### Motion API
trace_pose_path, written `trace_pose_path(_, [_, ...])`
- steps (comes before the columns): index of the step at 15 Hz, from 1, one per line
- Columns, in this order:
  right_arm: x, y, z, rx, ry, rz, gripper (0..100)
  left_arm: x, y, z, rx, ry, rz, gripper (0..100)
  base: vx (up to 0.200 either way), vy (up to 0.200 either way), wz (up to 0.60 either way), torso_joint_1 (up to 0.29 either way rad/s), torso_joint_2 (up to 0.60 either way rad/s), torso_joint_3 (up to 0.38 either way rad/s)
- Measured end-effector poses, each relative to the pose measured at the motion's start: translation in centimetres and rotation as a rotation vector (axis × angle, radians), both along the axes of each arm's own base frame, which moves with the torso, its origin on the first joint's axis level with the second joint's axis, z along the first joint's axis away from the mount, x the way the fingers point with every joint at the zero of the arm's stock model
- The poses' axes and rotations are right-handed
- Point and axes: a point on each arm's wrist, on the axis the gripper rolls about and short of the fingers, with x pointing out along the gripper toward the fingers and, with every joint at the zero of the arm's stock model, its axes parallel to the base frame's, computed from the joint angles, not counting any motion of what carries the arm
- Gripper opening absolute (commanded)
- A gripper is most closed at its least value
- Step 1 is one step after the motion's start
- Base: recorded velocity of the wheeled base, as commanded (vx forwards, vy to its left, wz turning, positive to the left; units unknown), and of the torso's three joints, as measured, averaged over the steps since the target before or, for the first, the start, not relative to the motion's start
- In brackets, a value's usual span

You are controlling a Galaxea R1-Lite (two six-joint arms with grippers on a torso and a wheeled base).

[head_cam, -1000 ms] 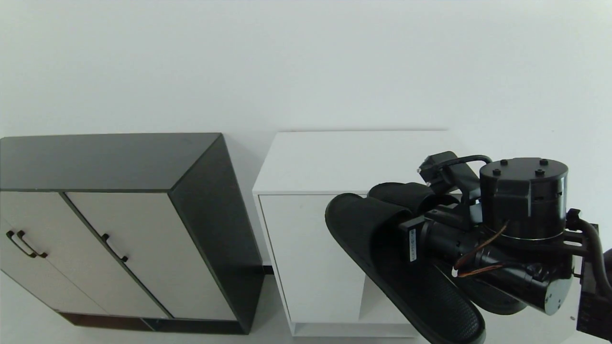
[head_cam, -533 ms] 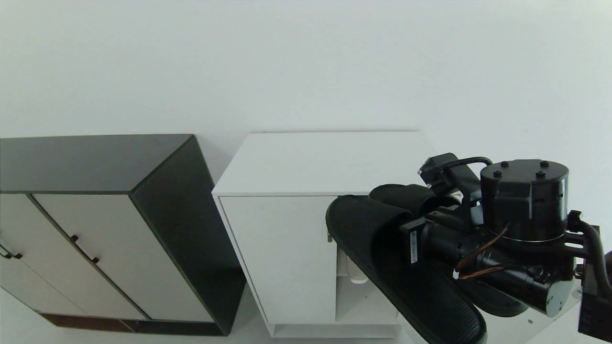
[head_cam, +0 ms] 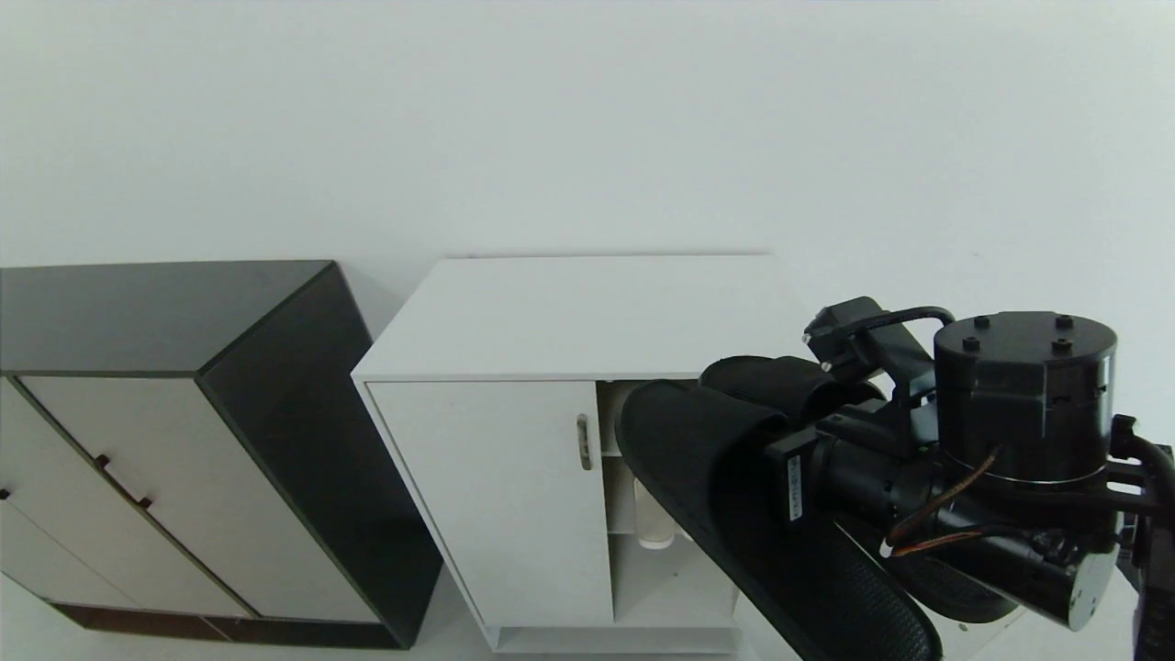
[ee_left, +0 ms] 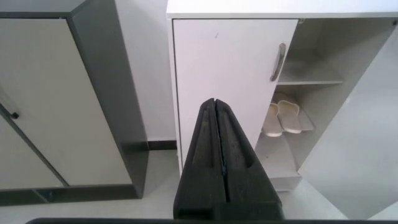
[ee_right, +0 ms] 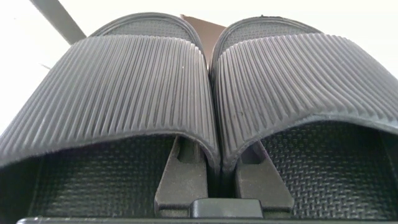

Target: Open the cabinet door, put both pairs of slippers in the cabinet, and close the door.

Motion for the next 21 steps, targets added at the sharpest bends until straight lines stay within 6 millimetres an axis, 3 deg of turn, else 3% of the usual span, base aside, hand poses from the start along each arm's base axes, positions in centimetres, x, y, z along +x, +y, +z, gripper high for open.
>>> trace_pose_path(15, [-0.24,-0.19,-0.17,-0.008,0.003,-0.002,0,0.00,0.00,0.00,0.000,0.000,0.000,0,0.000,0.000,0.00,-0.003,0.00,0.003])
trace_pose_path(21, [-0.25,-0.18,-0.33,-0.012,0.008,-0.002,0,0.00,0.00,0.00,0.000,0.000,0.000,0,0.000,0.000,0.00,-0.198,0.48,0.269])
